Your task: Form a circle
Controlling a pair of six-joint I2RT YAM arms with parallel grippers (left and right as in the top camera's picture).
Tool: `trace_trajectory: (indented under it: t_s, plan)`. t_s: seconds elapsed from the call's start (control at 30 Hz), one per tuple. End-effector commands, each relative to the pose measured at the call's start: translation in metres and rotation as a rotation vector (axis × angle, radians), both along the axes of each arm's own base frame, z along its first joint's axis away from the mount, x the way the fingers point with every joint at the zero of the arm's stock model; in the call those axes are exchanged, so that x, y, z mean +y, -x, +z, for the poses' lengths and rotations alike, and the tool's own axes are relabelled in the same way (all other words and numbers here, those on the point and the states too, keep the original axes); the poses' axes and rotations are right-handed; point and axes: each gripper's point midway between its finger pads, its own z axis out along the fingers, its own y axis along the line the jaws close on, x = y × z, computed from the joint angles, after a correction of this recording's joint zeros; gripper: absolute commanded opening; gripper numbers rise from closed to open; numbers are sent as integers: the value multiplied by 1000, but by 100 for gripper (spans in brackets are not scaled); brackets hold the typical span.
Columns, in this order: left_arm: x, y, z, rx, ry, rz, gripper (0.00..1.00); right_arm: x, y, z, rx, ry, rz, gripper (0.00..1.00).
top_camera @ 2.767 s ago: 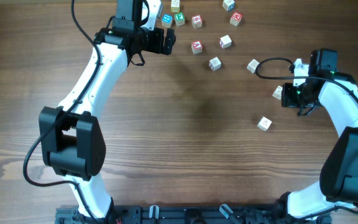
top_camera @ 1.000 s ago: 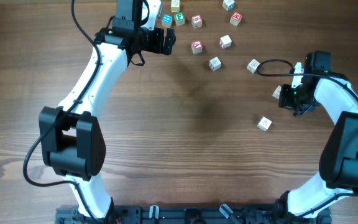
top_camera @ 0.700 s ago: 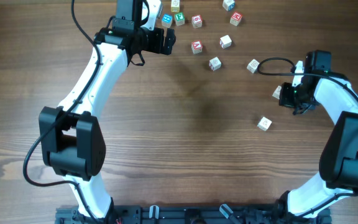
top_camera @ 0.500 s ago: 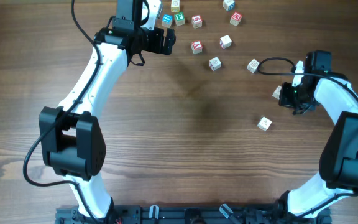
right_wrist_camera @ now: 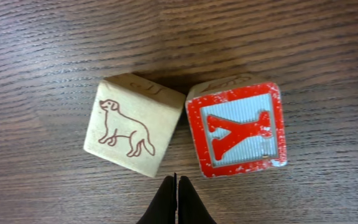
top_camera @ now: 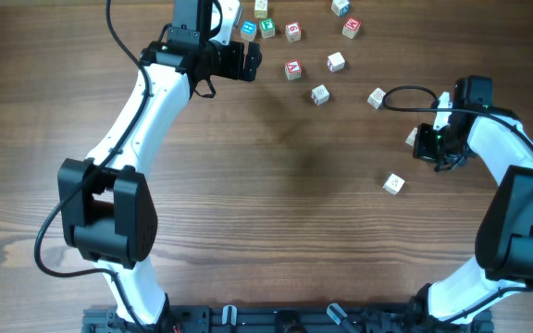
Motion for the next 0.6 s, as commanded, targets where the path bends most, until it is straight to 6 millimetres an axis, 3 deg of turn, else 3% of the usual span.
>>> trace_trajectory:
  t_s: [0.0, 0.2, 0.57]
  plan:
    - [-3, 2, -6, 16, 4, -8, 100, -2, -1, -6, 7, 19, -11, 5]
    - [-3, 2, -6, 16, 3, -8, 100, -4, -9, -4, -26, 25, -12, 4]
    - [-3, 2, -6, 16, 4, -8, 100, -10, -6, -5, -13, 56, -18, 5]
